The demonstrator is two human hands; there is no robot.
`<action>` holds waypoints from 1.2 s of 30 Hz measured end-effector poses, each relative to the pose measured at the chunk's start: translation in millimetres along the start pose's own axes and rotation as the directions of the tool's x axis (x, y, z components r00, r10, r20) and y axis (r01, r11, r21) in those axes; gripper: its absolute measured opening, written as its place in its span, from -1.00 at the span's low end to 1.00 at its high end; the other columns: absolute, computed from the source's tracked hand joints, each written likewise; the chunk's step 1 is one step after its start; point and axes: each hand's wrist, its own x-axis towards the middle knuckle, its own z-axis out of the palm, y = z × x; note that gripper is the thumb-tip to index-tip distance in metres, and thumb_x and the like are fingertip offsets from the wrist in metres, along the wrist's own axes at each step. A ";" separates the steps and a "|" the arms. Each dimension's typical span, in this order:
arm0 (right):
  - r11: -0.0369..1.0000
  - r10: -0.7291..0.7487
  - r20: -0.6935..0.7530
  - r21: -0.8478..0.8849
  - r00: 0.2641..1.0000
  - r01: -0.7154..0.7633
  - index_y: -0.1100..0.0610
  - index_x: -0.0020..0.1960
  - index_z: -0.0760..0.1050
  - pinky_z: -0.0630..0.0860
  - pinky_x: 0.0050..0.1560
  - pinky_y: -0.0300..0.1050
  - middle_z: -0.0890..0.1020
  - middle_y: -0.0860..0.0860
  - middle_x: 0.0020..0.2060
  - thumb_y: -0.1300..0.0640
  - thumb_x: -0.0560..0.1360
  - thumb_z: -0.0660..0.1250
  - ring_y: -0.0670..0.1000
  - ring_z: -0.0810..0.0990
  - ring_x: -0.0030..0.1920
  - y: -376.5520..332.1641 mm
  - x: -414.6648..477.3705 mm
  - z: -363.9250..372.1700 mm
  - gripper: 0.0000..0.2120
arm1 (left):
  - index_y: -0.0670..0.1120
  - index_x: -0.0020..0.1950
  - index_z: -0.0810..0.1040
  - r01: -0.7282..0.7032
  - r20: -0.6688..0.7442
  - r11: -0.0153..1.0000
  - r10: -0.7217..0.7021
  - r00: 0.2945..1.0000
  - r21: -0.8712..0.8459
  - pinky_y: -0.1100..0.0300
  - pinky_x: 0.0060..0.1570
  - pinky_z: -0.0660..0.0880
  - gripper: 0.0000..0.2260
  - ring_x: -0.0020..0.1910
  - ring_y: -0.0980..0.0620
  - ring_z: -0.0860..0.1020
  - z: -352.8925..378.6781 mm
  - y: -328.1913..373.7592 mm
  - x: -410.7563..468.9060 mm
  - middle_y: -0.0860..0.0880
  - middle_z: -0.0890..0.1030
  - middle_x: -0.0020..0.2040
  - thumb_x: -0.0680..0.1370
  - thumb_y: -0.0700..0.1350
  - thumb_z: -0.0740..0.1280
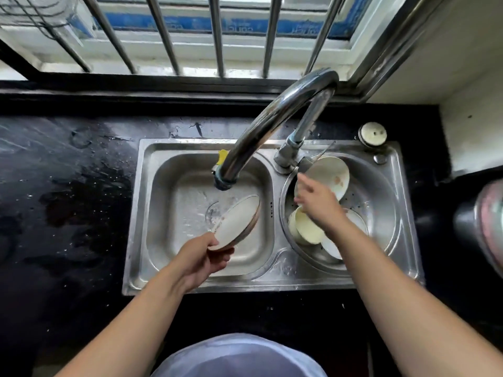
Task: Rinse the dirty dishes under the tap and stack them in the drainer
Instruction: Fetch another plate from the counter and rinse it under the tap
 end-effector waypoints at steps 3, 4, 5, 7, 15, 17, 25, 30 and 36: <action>0.968 0.100 0.282 0.195 0.954 -0.159 -0.08 0.41 0.48 0.66 -0.13 0.03 0.66 0.06 0.13 -0.06 0.63 0.25 0.15 0.75 -0.04 8.0 -39.4 7.1 -0.64 | -0.16 -0.04 0.40 0.064 0.097 0.998 -0.066 0.993 0.026 0.38 -0.64 0.23 -0.86 -0.64 0.12 0.28 17.0 -8.0 8.0 -0.04 0.39 -0.52 0.51 -0.32 0.09; 0.945 0.124 0.311 0.252 0.942 -0.208 -0.08 0.31 0.53 0.65 -0.17 0.05 0.68 0.10 0.08 -0.14 0.62 0.25 0.20 0.75 -0.04 7.6 -49.5 5.5 -0.68 | -0.14 0.05 0.40 0.071 0.138 0.996 -0.077 0.987 0.049 0.39 -0.65 0.18 -0.82 -0.65 0.14 0.23 24.4 -11.4 10.9 -0.01 0.33 -0.51 0.52 -0.32 0.09; 0.938 0.136 0.312 0.266 0.940 -0.224 -0.11 0.20 0.55 0.66 -0.23 0.06 0.71 0.14 0.01 -0.23 0.58 0.25 0.24 0.75 -0.07 6.0 -57.8 1.7 -0.70 | -0.14 0.11 0.40 0.077 0.180 0.995 -0.088 0.980 0.066 0.39 -0.65 0.15 -0.79 -0.65 0.16 0.20 32.2 -15.0 13.1 -0.01 0.30 -0.51 0.54 -0.32 0.08; 0.960 0.130 0.256 0.210 0.958 -0.186 -0.09 0.12 0.55 0.66 -0.38 0.02 0.73 0.15 -0.14 -0.37 0.49 0.24 0.24 0.75 -0.23 3.1 -68.0 -9.1 -0.58 | -0.21 -0.01 0.44 0.080 0.269 0.993 -0.099 0.958 0.082 0.40 -0.66 0.11 -0.84 -0.66 0.16 0.17 52.4 -20.8 13.6 -0.03 0.28 -0.52 0.52 -0.33 0.10; 0.892 0.056 -0.094 -0.442 0.994 -0.092 0.20 0.10 0.56 0.41 -0.07 -0.09 0.65 0.24 0.05 0.17 0.50 0.14 0.25 0.57 0.03 45.9 -49.5 -64.4 -0.71 | -0.21 -0.04 0.49 -0.132 0.329 0.929 0.011 0.944 0.346 0.24 -0.51 0.27 -0.91 -0.59 0.04 0.33 128.3 -43.1 28.0 -0.12 0.50 -0.46 0.61 -0.26 0.21; 0.874 0.043 -0.164 -0.473 0.986 -0.117 0.23 0.14 0.55 0.48 -0.02 -0.08 0.64 0.28 0.06 0.21 0.53 0.12 0.30 0.59 0.05 59.2 -39.0 -85.2 -0.70 | -0.19 0.17 0.54 -0.180 0.376 0.888 0.008 0.926 0.423 0.21 -0.48 0.38 -0.85 -0.52 0.01 0.43 140.7 -47.3 30.3 -0.17 0.65 -0.29 0.68 -0.16 0.25; 0.764 -0.200 -0.366 -0.639 0.909 -0.090 0.11 0.13 0.59 0.51 0.00 0.02 0.65 0.21 0.01 0.16 0.62 0.16 0.30 0.60 0.03 89.5 10.1 -172.6 -0.76 | -0.14 0.18 0.62 -0.328 0.269 0.731 0.203 0.942 0.598 0.19 -0.41 0.53 -0.85 -0.43 0.01 0.58 132.8 -87.4 22.6 -0.09 0.72 -0.26 0.69 -0.21 0.27; 0.633 -0.290 -0.313 -0.771 0.904 -0.063 0.21 0.19 0.54 0.56 0.00 0.12 0.49 0.22 0.08 0.20 0.64 0.16 0.35 0.59 -0.02 107.5 47.5 -186.6 -0.77 | 0.10 0.06 0.63 -0.501 0.314 0.375 0.458 0.832 0.780 0.44 -0.09 0.53 -0.83 -0.16 0.28 0.67 89.4 -119.1 9.8 0.07 0.74 -0.16 0.64 -0.19 0.37; 0.569 -0.303 -0.252 -0.821 0.919 -0.037 0.15 0.24 0.52 0.50 -0.13 0.09 0.47 0.22 0.08 0.20 0.65 0.15 0.35 0.60 -0.12 130.0 75.4 -180.3 -0.76 | 0.10 0.27 0.60 -0.559 0.471 0.059 0.469 0.747 0.827 0.27 0.31 0.40 -0.65 0.21 0.23 0.52 54.3 -143.3 -4.4 0.20 0.57 0.18 0.52 -0.14 0.27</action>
